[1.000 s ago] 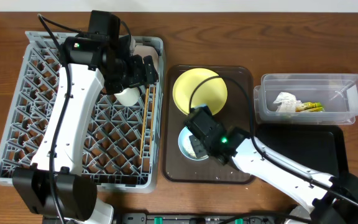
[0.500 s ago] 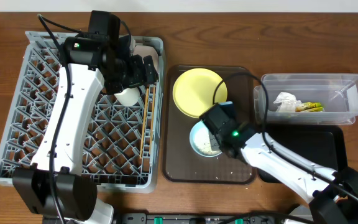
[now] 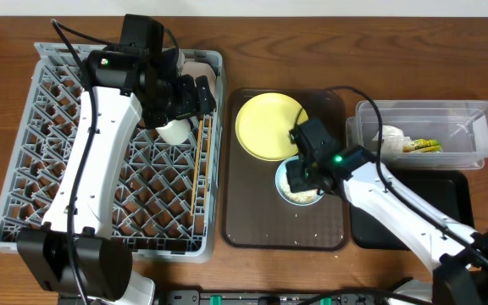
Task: Sort waste into correct bins and load items into the dishwasher
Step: 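Grasp the light-blue bowl rim with the right gripper and lift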
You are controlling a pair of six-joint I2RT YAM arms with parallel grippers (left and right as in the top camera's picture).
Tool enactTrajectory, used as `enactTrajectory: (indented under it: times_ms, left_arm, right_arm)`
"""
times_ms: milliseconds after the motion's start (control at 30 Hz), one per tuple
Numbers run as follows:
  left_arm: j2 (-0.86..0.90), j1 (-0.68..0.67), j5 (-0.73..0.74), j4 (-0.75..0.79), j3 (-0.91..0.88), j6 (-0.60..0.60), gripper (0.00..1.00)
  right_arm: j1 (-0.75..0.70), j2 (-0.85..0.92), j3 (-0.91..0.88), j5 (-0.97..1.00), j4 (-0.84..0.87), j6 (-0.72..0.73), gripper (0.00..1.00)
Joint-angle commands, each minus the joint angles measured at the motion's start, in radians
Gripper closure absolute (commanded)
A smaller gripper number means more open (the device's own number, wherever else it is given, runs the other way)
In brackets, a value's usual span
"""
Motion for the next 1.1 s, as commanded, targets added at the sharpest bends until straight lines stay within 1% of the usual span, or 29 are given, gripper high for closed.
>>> enactTrajectory:
  times_ms: [0, 67, 133, 167, 333, 567, 833, 1000, 1067]
  left_arm:
    - [0.005, 0.0, -0.003, -0.004, 0.003, 0.01, 0.05]
    - [0.005, 0.0, -0.003, -0.003, 0.003, 0.01, 0.05]
    - [0.005, 0.0, -0.003, -0.004, 0.003, 0.01, 0.05]
    - [0.005, 0.0, -0.003, -0.003, 0.003, 0.01, 0.05]
    - [0.005, 0.0, -0.003, -0.003, 0.003, 0.01, 0.05]
    - [0.005, 0.0, -0.003, -0.003, 0.003, 0.01, 0.05]
    - [0.005, 0.0, -0.003, -0.004, 0.003, 0.01, 0.05]
    - [0.005, 0.0, -0.003, -0.004, 0.003, 0.01, 0.05]
    - [0.005, 0.0, -0.003, -0.004, 0.003, 0.01, 0.05]
  right_arm:
    - [0.028, -0.017, 0.039, -0.108, -0.009, -0.071, 0.54]
    - [0.044, -0.015, 0.038, -0.105, -0.008, -0.071, 0.54]
    - [0.063, -0.015, 0.033, -0.082, -0.008, -0.072, 0.57]
    - [0.092, -0.014, 0.023, -0.035, -0.008, -0.076, 0.6]
    - [0.178, -0.009, 0.005, 0.082, -0.009, -0.075, 0.64]
    - [0.251, 0.009, -0.025, 0.241, -0.002, -0.074, 0.63]
    - [0.254, 0.046, -0.041, 0.256, 0.035, -0.074, 0.62]
    - [0.256, 0.069, -0.042, 0.222, 0.046, -0.074, 0.62]
    - [0.256, 0.083, -0.042, 0.22, 0.046, -0.074, 0.64]
